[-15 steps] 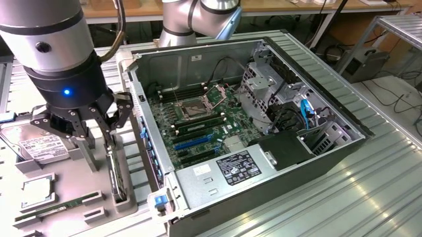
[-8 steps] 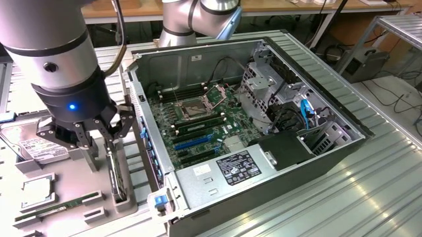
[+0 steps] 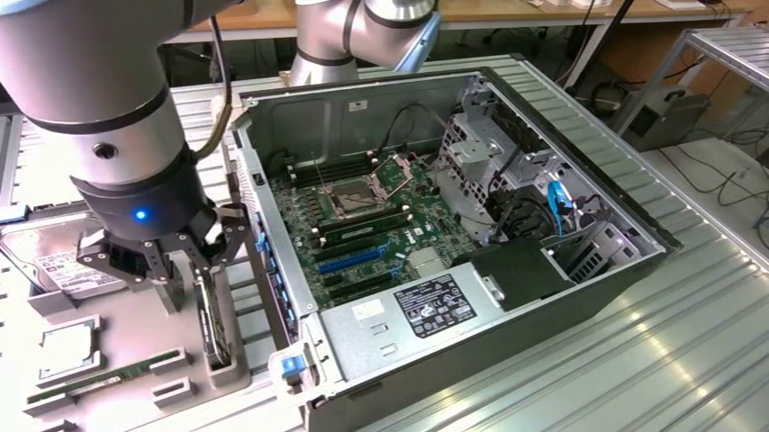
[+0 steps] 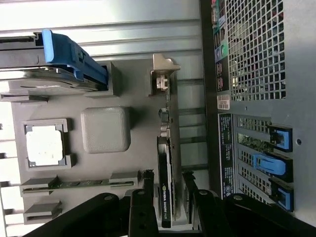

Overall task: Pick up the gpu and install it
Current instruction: 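Pick up the gpu and move the gpu toward the slot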

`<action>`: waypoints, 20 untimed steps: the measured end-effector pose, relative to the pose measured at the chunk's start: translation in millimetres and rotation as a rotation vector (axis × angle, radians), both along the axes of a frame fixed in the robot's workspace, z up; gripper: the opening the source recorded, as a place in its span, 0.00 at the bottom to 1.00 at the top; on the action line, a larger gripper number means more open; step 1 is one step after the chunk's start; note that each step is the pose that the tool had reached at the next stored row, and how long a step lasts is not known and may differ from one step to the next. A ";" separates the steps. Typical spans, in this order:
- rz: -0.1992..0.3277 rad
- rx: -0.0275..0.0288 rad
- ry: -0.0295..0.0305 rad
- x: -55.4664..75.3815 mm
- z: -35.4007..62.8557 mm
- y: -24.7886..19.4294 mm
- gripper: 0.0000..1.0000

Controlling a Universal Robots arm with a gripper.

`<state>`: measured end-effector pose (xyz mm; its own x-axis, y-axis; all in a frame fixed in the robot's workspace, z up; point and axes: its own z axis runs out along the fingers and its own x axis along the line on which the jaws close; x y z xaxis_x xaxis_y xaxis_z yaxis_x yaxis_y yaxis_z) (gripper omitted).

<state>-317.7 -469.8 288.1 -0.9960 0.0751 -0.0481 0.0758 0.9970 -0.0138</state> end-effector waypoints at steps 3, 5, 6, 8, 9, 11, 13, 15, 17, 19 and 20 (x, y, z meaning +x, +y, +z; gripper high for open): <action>0.000 0.0000 -0.0016 0.1 -5.2 0.0 0.36; 0.000 0.0000 -0.0029 0.0 -8.5 0.0 0.36; 0.001 0.0000 -0.0035 0.0 -10.1 0.0 0.36; 0.001 -0.0001 -0.0049 0.0 -13.1 0.0 0.36; 0.002 0.0000 -0.0067 0.0 -16.2 0.0 0.36; 0.003 0.0000 -0.0083 0.0 -19.2 0.0 0.36; 0.004 0.0000 -0.0093 0.0 -22.8 0.0 0.36; 0.004 0.0000 -0.0096 0.0 -26.5 0.0 0.36; 0.004 0.0005 -0.0098 0.0 -30.1 0.0 0.36; 0.004 0.0024 -0.0097 -0.1 -32.6 0.0 0.36; 0.004 0.0047 -0.0097 -0.1 -33.4 0.0 0.36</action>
